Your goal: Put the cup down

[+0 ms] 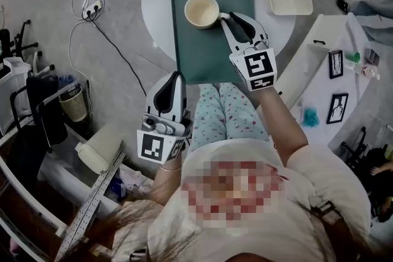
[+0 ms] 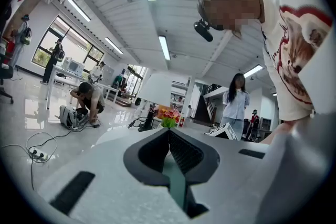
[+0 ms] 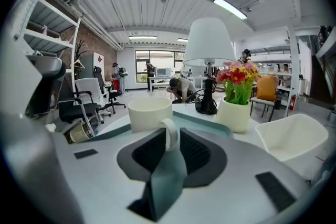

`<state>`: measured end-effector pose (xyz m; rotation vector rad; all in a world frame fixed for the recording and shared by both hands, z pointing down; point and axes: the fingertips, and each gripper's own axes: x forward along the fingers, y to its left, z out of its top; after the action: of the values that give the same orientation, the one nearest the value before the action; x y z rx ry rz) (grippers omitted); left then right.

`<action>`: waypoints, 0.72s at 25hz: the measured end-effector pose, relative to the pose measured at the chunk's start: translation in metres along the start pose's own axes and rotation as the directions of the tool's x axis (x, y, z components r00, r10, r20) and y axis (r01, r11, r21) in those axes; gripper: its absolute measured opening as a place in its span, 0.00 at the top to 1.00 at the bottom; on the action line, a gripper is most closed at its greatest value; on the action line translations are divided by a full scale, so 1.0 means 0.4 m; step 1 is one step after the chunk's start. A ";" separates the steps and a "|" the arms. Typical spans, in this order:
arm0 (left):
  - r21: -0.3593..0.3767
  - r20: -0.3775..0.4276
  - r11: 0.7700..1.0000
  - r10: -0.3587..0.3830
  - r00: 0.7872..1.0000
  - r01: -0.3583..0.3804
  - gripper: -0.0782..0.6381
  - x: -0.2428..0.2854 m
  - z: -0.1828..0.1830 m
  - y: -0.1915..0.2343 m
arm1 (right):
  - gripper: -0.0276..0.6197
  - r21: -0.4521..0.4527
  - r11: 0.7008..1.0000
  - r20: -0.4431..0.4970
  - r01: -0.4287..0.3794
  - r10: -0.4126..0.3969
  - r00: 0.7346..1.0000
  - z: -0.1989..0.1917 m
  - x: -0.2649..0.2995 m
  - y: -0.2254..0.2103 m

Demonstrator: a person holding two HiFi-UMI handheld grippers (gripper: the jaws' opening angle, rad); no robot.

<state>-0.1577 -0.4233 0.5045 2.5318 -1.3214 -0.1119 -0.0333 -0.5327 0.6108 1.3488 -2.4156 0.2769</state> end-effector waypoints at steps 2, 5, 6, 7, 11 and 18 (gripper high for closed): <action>0.009 0.001 1.000 -0.008 1.000 0.008 0.87 0.008 0.010 -0.006 | 0.86 -0.001 1.000 0.014 0.006 -0.006 1.000 0.023 -0.021 -0.001; 0.045 0.010 0.999 -0.021 1.000 0.020 0.87 0.016 0.035 -0.013 | 0.86 0.004 0.999 0.081 0.036 -0.036 0.996 0.104 -0.075 -0.016; 0.056 0.017 0.998 -0.028 0.999 0.027 0.87 0.023 0.046 -0.016 | 0.86 0.003 0.999 0.108 0.047 -0.047 0.993 0.134 -0.091 -0.024; 0.065 0.024 0.997 -0.035 0.999 0.034 0.87 0.031 0.058 -0.021 | 0.86 0.001 0.999 0.131 0.053 -0.053 0.990 0.161 -0.103 -0.032; 0.081 0.041 0.995 -0.064 0.997 0.060 0.87 0.062 0.102 -0.046 | 0.86 0.009 0.999 0.215 0.043 -0.044 0.976 0.263 -0.151 -0.037; 0.112 0.052 0.986 -0.126 0.991 0.119 0.87 0.098 0.176 -0.100 | 0.87 0.009 1.000 0.303 0.018 -0.020 0.953 0.393 -0.243 -0.013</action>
<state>-0.1173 -0.4487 0.4282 2.7216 -1.2232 -0.1442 -0.0158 -0.5128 0.4278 1.5127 -2.6472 0.0748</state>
